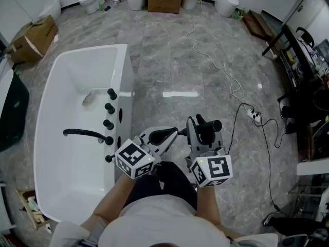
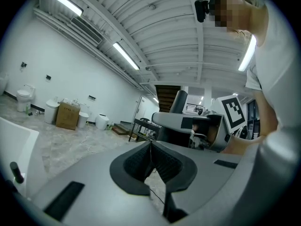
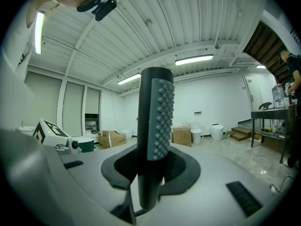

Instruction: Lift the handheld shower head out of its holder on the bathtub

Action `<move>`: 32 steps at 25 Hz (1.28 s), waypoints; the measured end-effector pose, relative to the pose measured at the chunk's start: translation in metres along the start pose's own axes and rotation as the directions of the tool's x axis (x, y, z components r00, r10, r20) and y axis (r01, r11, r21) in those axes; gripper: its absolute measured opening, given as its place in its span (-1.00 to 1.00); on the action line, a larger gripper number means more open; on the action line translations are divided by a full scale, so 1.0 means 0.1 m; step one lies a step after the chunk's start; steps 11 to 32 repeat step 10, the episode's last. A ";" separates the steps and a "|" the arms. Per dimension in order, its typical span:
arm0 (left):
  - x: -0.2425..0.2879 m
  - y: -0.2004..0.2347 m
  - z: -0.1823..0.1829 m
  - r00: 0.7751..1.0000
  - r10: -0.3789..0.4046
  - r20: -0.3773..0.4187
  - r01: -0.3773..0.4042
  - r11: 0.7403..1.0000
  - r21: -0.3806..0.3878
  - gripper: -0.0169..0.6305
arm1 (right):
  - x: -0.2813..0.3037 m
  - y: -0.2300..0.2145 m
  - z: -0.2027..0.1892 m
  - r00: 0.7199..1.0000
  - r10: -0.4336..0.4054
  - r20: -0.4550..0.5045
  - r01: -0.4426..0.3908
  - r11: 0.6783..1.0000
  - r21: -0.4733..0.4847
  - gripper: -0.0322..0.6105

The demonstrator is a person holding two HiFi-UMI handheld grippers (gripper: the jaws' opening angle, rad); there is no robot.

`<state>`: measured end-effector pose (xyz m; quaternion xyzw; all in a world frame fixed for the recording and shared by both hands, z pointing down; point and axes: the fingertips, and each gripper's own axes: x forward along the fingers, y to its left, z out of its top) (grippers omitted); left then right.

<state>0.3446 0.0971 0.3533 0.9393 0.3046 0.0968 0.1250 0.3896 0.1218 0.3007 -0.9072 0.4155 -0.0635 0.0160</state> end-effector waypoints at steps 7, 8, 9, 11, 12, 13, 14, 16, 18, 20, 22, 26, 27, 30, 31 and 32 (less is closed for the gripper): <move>0.04 0.02 0.02 1.000 -0.012 -0.003 0.012 1.000 0.007 -0.91 | 0.03 -0.15 -0.04 1.000 -0.028 0.003 0.028 0.998 0.065 -0.57; 0.04 0.02 0.02 1.000 -0.013 -0.004 0.013 1.000 0.008 -0.91 | 0.03 -0.16 -0.04 1.000 -0.029 0.003 0.029 0.997 0.071 -0.57; 0.05 0.01 0.03 1.000 -0.013 -0.006 0.013 1.000 0.008 -0.91 | 0.03 -0.17 -0.04 1.000 -0.029 0.002 0.029 0.997 0.076 -0.57; 0.06 0.01 0.04 1.000 -0.014 -0.007 0.014 1.000 0.008 -0.91 | 0.03 -0.18 -0.03 1.000 -0.029 0.001 0.029 0.996 0.080 -0.57; 0.06 0.01 0.04 1.000 -0.014 -0.007 0.014 1.000 0.008 -0.91 | 0.03 -0.18 -0.03 1.000 -0.029 0.001 0.029 0.996 0.080 -0.57; 0.06 0.01 0.04 1.000 -0.014 -0.007 0.014 1.000 0.008 -0.91 | 0.03 -0.18 -0.03 1.000 -0.029 0.001 0.029 0.996 0.080 -0.57; 0.06 0.01 0.04 1.000 -0.014 -0.007 0.014 1.000 0.008 -0.91 | 0.03 -0.18 -0.03 1.000 -0.029 0.001 0.029 0.996 0.080 -0.57; 0.06 0.01 0.04 1.000 -0.014 -0.007 0.014 1.000 0.008 -0.91 | 0.03 -0.18 -0.03 1.000 -0.029 0.001 0.029 0.996 0.080 -0.57; 0.06 0.01 0.04 1.000 -0.014 -0.007 0.014 1.000 0.008 -0.91 | 0.03 -0.18 -0.03 1.000 -0.029 0.001 0.029 0.996 0.080 -0.57; 0.06 0.01 0.04 1.000 -0.014 -0.007 0.014 1.000 0.008 -0.91 | 0.03 -0.18 -0.03 1.000 -0.029 0.001 0.029 0.996 0.080 -0.57; 0.06 0.01 0.04 1.000 -0.014 -0.007 0.014 1.000 0.008 -0.91 | 0.03 -0.18 -0.03 1.000 -0.029 0.001 0.029 0.996 0.080 -0.57; 0.06 0.01 0.04 1.000 -0.014 -0.007 0.014 1.000 0.008 -0.91 | 0.03 -0.18 -0.03 1.000 -0.029 0.001 0.029 0.996 0.080 -0.57; 0.06 0.01 0.04 1.000 -0.014 -0.007 0.014 1.000 0.008 -0.91 | 0.03 -0.18 -0.03 1.000 -0.029 0.001 0.029 0.996 0.080 -0.57; 0.06 0.01 0.04 1.000 -0.014 -0.007 0.014 1.000 0.008 -0.91 | 0.03 -0.18 -0.03 1.000 -0.029 0.001 0.029 0.996 0.080 -0.57; 0.06 0.01 0.04 1.000 -0.014 -0.007 0.014 1.000 0.008 -0.91 | 0.03 -0.18 -0.03 1.000 -0.029 0.001 0.029 0.996 0.080 -0.57; 0.06 0.01 0.04 1.000 -0.014 -0.007 0.014 1.000 0.008 -0.91 | 0.03 -0.18 -0.03 1.000 -0.029 0.001 0.029 0.996 0.080 -0.57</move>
